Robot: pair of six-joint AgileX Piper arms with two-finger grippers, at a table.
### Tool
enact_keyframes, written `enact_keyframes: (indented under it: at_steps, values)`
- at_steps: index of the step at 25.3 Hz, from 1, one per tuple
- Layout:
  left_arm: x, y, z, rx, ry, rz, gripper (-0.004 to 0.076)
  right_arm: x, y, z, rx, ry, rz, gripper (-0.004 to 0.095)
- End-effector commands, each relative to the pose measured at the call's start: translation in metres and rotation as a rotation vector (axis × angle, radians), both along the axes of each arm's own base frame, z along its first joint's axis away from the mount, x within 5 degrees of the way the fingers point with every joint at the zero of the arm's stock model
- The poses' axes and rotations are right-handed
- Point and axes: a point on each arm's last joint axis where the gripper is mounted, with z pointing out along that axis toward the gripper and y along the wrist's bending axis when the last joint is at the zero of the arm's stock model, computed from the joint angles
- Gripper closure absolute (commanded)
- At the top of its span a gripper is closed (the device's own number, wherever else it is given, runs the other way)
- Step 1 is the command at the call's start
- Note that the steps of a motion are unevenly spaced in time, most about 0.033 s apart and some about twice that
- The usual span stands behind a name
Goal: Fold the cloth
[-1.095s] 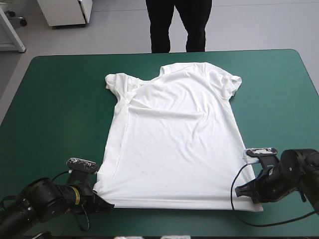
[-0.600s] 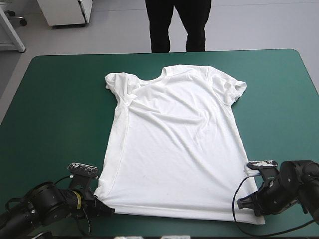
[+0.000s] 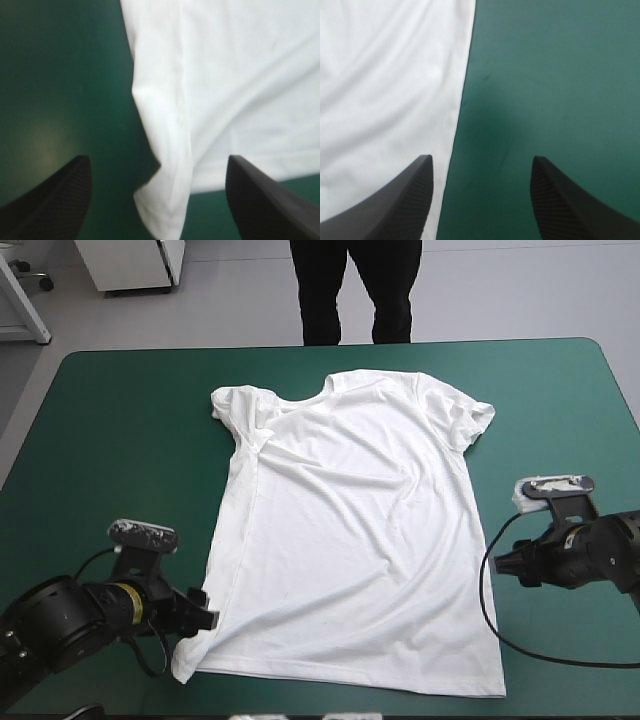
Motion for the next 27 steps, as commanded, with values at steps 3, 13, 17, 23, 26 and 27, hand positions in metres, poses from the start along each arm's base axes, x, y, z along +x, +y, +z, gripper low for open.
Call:
enact_keyframes:
  at_steps: [3, 13, 17, 23, 26, 27]
  values:
    - [0.045, -0.018, 0.06, 0.073, -0.295, 0.015, 0.0176, 0.029, -0.001, 0.039, 0.017, -0.277, -0.07, 0.0353]
    - [0.147, -0.043, 0.068, 0.136, -0.329, 0.042, 0.0177, 0.061, 0.004, 0.05, 0.001, -0.288, -0.041, 0.0354]
    - [0.178, -0.034, 0.052, 0.026, -0.288, 0.008, 0.0177, 0.063, 0.004, 0.052, 0.006, -0.312, -0.04, 0.0354]
    - [0.215, -0.027, 0.022, 0.061, -0.226, -0.006, 0.0177, 0.071, 0.006, 0.047, 0.003, -0.303, -0.036, 0.0354]
    - [0.232, -0.034, 0.006, 0.08, -0.199, -0.025, 0.0177, 0.075, 0.007, 0.044, 0.0, -0.293, -0.035, 0.0354]
    - [0.238, -0.036, -0.001, 0.087, -0.184, -0.032, 0.0177, 0.077, 0.007, 0.043, -0.001, -0.289, -0.034, 0.0354]
